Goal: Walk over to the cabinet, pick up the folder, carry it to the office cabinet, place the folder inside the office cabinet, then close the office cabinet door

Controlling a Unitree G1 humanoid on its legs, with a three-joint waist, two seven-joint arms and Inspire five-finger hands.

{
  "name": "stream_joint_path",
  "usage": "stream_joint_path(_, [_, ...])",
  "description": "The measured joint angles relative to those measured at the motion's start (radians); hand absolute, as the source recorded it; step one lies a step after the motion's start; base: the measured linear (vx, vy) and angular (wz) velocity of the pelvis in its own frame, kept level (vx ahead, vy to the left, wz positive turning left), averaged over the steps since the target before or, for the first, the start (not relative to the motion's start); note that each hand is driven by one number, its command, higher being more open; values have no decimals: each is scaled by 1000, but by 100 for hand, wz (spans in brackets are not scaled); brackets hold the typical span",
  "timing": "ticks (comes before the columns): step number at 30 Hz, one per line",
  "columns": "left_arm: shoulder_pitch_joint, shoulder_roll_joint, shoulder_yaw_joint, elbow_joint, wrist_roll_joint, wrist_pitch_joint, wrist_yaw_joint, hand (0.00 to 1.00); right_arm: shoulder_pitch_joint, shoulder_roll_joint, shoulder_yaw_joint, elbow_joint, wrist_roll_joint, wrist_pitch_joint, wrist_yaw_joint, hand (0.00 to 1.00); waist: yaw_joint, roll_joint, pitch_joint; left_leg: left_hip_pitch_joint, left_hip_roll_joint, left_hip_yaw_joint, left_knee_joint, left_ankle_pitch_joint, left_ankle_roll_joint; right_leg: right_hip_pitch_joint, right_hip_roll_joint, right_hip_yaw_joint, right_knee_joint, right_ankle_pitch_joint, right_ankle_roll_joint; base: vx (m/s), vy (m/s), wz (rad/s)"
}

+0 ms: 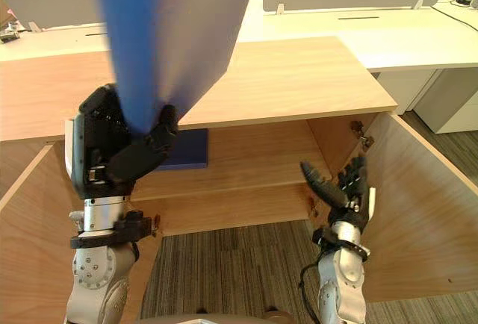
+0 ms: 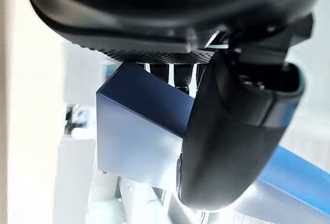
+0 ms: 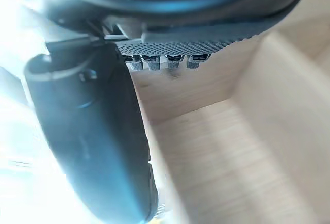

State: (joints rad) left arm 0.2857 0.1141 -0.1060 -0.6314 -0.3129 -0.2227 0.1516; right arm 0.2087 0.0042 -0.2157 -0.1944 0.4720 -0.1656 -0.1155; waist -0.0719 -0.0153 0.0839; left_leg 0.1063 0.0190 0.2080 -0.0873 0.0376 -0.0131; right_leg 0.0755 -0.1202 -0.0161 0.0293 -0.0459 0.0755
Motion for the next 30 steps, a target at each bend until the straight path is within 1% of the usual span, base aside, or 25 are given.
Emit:
stream_joint_path(2, [25,-4,8,7,-106,9,-46,0,-9,-9,-5,-74,60,-5,49,100,3,-3,2,0,0,1,0,-1,0,0,0,1,0,1,2,0,0,0])
stream_joint_path(3, [27,-4,8,11,-124,11,-55,0,-14,-16,-2,-87,68,-5,58,100,3,-4,3,0,0,2,0,-1,0,0,0,2,0,2,3,0,0,0])
stream_joint_path(6, [34,3,-7,42,-221,28,-132,0,-62,-86,43,-131,119,-6,124,100,4,-5,3,0,-1,7,0,0,0,-1,-1,7,0,4,7,-31,-17,-5])
stream_joint_path(8, [36,27,-36,85,-291,47,-204,0,-118,-165,105,-135,156,-6,189,100,5,-5,3,0,-1,7,0,0,0,-1,-1,9,0,6,10,-30,-17,-2])
stream_joint_path(9, [37,36,-49,96,-302,52,-218,0,-132,-186,125,-135,162,-6,204,100,5,-5,3,0,-1,7,0,0,0,-1,-1,9,0,6,10,0,0,0])
stream_joint_path(11, [37,73,-99,137,-327,80,-275,0,-177,-250,197,-135,169,-5,264,100,11,-4,3,0,-1,7,0,0,0,-1,-1,9,0,7,11,0,0,0])
stream_joint_path(13, [38,91,-119,160,-338,89,-304,0,-191,-275,208,-128,170,-2,278,100,18,-4,3,-1,-1,7,0,0,1,-1,-1,9,0,8,13,0,0,0])
stream_joint_path(14, [38,100,-117,173,-366,96,-313,0,-193,-307,206,-125,177,4,287,100,25,-4,2,-1,-1,6,0,0,1,-1,-1,8,0,9,14,0,0,0])
stream_joint_path(18, [38,146,-113,183,-418,101,-315,0,-219,-378,227,-92,188,12,310,100,26,-3,2,-3,-2,2,0,1,2,-1,-2,6,0,9,14,-9,-12,2])
stream_joint_path(22, [38,169,-113,224,-460,101,-316,0,-264,-448,276,-26,212,25,318,100,26,-2,1,-6,-2,-2,0,3,4,-2,-2,2,0,9,15,0,0,2])
stream_joint_path(24, [38,196,-113,244,-474,101,-316,0,-283,-497,309,12,213,33,328,100,26,-1,-1,-11,-2,-5,0,5,4,-4,-2,-1,0,9,15,0,0,6])
stream_joint_path(26, [38,235,-113,256,-475,105,-316,0,-288,-565,340,38,212,53,339,100,29,-1,-2,-19,-2,-12,0,8,5,-8,-3,-8,0,9,15,0,0,9])
stream_joint_path(28, [38,263,-113,257,-475,107,-316,0,-288,-594,356,56,211,56,350,100,29,-1,-2,-24,-3,-18,0,10,6,-10,-3,-13,0,9,15,-12,-20,9])
stream_joint_path(30, [38,282,-113,257,-476,107,-316,0,-288,-600,366,70,210,58,355,100,30,-1,-3,-25,-3,-19,0,10,6,-9,-3,-15,0,9,15,-22,-31,5])
